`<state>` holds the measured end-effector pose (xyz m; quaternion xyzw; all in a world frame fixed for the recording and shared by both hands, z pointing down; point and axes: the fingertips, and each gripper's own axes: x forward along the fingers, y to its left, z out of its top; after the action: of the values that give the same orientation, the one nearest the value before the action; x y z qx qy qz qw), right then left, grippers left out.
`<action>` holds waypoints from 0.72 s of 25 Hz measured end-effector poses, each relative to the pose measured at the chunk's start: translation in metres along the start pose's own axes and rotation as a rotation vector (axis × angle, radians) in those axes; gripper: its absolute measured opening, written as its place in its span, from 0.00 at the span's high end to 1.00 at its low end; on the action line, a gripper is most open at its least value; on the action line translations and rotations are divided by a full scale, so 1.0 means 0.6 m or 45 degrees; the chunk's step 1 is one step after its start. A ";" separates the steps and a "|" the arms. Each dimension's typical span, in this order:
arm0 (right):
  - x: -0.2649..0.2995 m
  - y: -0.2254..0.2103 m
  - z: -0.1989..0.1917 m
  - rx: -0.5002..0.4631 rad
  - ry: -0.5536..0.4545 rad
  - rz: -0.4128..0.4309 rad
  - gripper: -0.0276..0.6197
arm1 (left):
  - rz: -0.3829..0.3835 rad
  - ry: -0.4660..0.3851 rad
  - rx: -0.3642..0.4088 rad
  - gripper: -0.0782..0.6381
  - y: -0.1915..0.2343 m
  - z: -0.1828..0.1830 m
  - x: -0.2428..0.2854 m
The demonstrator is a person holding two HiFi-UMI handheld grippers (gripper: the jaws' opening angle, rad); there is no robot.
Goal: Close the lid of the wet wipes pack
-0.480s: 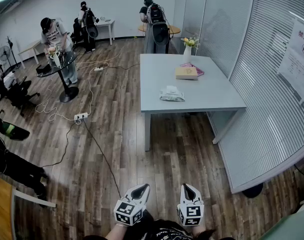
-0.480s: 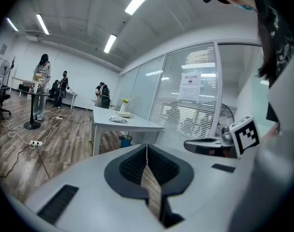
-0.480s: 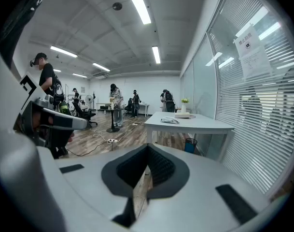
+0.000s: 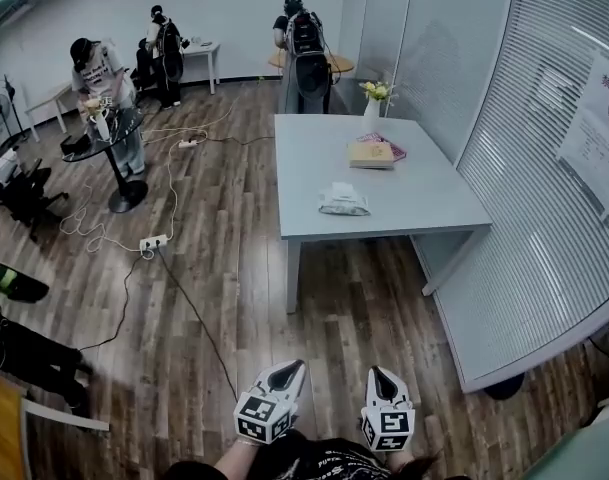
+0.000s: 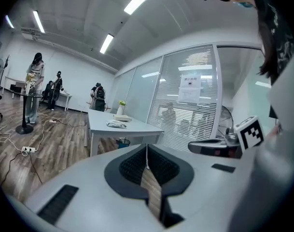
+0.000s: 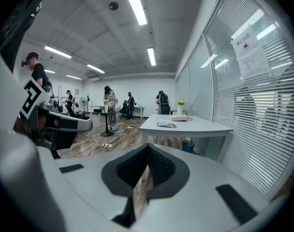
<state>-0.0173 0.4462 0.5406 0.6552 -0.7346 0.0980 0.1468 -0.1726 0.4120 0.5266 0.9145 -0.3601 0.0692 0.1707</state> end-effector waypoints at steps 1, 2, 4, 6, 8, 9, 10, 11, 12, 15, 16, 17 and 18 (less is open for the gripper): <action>0.011 -0.001 0.006 0.001 -0.007 -0.010 0.96 | -0.004 -0.003 0.004 0.87 0.011 0.006 0.006; 0.023 -0.002 0.012 0.002 -0.012 -0.020 0.96 | -0.009 -0.005 0.007 0.87 0.023 0.011 0.013; 0.039 -0.003 0.017 0.006 -0.010 -0.042 0.96 | -0.020 0.003 0.011 0.87 0.041 0.015 0.025; 0.049 -0.001 0.016 0.010 -0.001 -0.064 0.96 | -0.026 0.020 0.018 0.87 0.057 0.016 0.032; 0.060 0.005 0.012 0.024 0.002 -0.085 0.96 | -0.035 0.033 0.035 0.87 0.077 0.018 0.035; 0.067 0.007 0.010 0.036 0.004 -0.096 0.96 | -0.041 0.037 0.044 0.87 0.086 0.019 0.038; 0.074 0.008 0.007 0.050 0.008 -0.106 0.96 | -0.044 0.040 0.050 0.87 0.096 0.020 0.042; 0.080 0.009 0.003 0.064 0.016 -0.114 0.96 | -0.043 0.042 0.050 0.87 0.106 0.020 0.047; 0.086 0.008 -0.001 0.074 0.026 -0.120 0.96 | -0.038 0.044 0.043 0.87 0.114 0.022 0.052; 0.097 0.001 -0.007 0.087 0.059 -0.122 0.96 | -0.026 0.053 0.012 0.87 0.127 0.029 0.068; 0.103 -0.003 -0.008 0.094 0.068 -0.122 0.96 | -0.024 0.060 0.009 0.88 0.130 0.028 0.073; 0.111 -0.007 -0.010 0.102 0.073 -0.121 0.96 | -0.021 0.069 0.009 0.87 0.134 0.027 0.080; 0.121 -0.014 -0.011 0.111 0.076 -0.119 0.96 | -0.017 0.076 0.009 0.87 0.138 0.026 0.089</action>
<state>-0.0158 0.3795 0.5716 0.6914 -0.6935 0.1423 0.1443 -0.1903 0.3160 0.5470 0.9150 -0.3485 0.0967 0.1786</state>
